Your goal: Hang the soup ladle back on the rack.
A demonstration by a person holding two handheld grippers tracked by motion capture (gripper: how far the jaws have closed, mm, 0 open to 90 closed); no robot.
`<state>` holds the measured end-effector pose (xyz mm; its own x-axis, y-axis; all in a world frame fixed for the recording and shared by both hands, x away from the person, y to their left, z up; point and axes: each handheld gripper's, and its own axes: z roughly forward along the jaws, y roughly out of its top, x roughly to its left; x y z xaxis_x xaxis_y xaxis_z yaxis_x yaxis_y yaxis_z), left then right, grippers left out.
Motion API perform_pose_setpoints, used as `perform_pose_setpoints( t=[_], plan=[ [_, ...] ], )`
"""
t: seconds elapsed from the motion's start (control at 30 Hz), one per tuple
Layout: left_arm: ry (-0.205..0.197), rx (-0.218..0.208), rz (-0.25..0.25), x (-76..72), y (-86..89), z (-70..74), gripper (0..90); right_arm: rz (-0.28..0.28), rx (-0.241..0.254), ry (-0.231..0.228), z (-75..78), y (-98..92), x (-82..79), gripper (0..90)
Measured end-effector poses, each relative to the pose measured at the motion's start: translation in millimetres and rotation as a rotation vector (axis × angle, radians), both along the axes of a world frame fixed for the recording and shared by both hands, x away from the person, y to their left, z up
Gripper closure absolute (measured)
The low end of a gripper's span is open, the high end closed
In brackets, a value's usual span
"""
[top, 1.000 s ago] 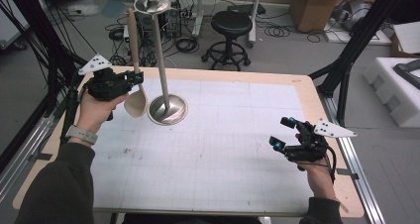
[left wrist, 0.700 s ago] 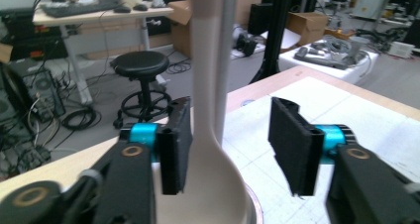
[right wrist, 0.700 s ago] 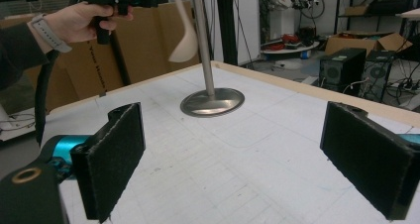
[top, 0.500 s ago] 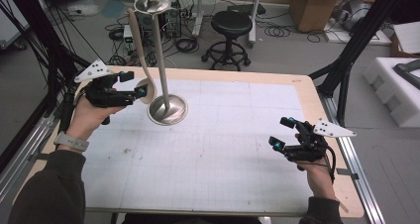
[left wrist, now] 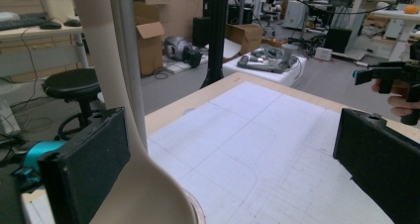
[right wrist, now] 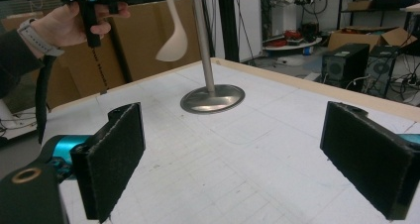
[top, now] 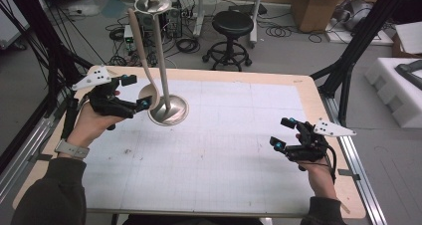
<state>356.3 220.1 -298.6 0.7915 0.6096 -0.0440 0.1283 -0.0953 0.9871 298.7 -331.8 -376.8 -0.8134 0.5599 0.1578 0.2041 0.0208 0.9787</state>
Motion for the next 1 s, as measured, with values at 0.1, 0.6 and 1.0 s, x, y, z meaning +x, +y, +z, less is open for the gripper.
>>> perform_pose_setpoints(
  t=[0.1,0.6,1.0],
  plan=[
    [-0.005,0.002,0.006,-5.0,1.9,-4.3,1.7,-0.004,0.002,0.000,0.2,-1.4,-1.9,9.2],
    [-0.040,-0.010,0.018,-31.7,6.7,-42.3,1.8,-0.017,-0.004,-0.007,-0.2,-1.2,-3.9,9.2],
    [-0.051,-0.031,0.078,-57.6,21.6,-51.5,1.8,-0.037,-0.011,-0.009,-0.7,-0.7,-2.0,9.2]
  ],
)
